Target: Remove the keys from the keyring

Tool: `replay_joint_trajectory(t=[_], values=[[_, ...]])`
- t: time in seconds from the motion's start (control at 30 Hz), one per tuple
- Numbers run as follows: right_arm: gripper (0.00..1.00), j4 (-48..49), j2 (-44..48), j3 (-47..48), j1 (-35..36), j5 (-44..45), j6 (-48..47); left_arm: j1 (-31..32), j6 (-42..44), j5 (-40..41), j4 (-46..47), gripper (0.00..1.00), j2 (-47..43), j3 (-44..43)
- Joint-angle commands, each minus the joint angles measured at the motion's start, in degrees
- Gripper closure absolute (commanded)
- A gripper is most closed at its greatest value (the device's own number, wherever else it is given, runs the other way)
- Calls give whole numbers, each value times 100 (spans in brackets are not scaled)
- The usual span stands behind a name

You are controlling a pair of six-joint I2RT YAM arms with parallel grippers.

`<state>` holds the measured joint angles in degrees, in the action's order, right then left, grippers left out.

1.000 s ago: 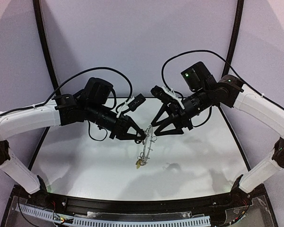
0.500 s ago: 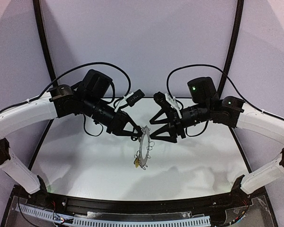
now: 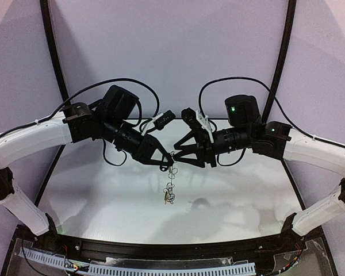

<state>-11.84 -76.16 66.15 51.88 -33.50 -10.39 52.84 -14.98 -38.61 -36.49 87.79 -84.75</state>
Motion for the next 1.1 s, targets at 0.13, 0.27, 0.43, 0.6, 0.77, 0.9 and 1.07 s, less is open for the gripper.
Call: replay_joint_trajectory(t=[0.13, 0.27, 0.43, 0.6, 0.77, 0.9, 1.07], values=[[65, -142, -72, -132, 77, 321, -26, -2, -155, 86, 127, 99, -58, -181], [72, -161, -187, 3, 101, 213, -27, -2, -152, 69, 170, 99, -41, -174], [82, -406, -288, 113, 177, 266, -147, -2, -142, 37, 218, 99, -51, -175], [87, -57, -137, -37, 213, 239, -94, -2, -105, 52, 195, 99, -42, -129], [83, -86, -30, -19, 217, 310, -116, -6, -85, 76, 202, 99, -87, -60], [89, -118, 0, -17, 219, 262, -111, -2, -119, 96, 231, 99, -95, -21], [100, -155, -22, 3, 226, 198, -103, -2, -142, 98, 275, 99, -91, 1]])
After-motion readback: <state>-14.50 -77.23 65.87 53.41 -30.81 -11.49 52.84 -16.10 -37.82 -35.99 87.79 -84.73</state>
